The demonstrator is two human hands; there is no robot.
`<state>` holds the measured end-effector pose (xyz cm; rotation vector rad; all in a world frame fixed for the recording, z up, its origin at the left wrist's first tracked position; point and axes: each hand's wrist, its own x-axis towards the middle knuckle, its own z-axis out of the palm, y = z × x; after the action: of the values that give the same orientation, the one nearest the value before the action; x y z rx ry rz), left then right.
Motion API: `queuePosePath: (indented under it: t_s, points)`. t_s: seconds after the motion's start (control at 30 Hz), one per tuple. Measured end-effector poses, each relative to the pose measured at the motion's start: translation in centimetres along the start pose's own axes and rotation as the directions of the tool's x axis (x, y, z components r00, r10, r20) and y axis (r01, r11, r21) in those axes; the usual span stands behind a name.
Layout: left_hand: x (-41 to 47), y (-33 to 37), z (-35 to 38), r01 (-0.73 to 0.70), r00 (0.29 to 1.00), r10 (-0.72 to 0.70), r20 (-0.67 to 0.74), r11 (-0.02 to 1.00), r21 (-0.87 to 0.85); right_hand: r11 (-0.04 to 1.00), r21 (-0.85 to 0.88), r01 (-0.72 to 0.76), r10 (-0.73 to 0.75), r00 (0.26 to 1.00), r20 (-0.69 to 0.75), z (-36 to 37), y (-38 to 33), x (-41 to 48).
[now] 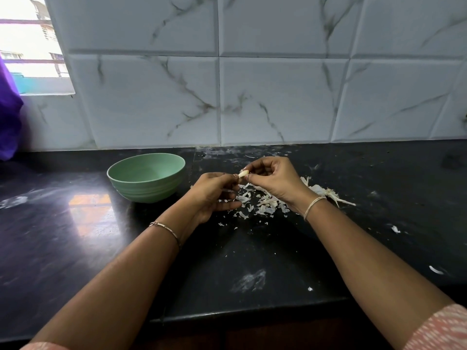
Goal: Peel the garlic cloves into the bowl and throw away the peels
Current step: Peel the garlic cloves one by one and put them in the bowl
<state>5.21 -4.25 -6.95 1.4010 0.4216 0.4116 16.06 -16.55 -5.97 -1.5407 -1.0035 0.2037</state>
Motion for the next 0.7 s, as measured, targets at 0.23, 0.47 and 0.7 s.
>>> queuePosePath:
  t_s: [0.23,0.47,0.7]
  points:
    - [0.5,-0.8,0.6,-0.221,0.931,0.345,-0.122,0.794,0.567,0.999,-0.016,-0.047,0.046,0.997,-0.060,0.5,0.2,0.1]
    - [0.1,-0.9,0.4,-0.308,0.798,0.601,-0.043,0.469,0.828,0.997,-0.015,-0.072,0.071,0.995,-0.064,0.6,-0.1,0.0]
    - [0.0,-0.8,0.6,-0.310,0.806,0.592,-0.015,0.444,0.841,0.996,0.024,-0.085,0.086,0.995,-0.058,0.6,-0.1,0.0]
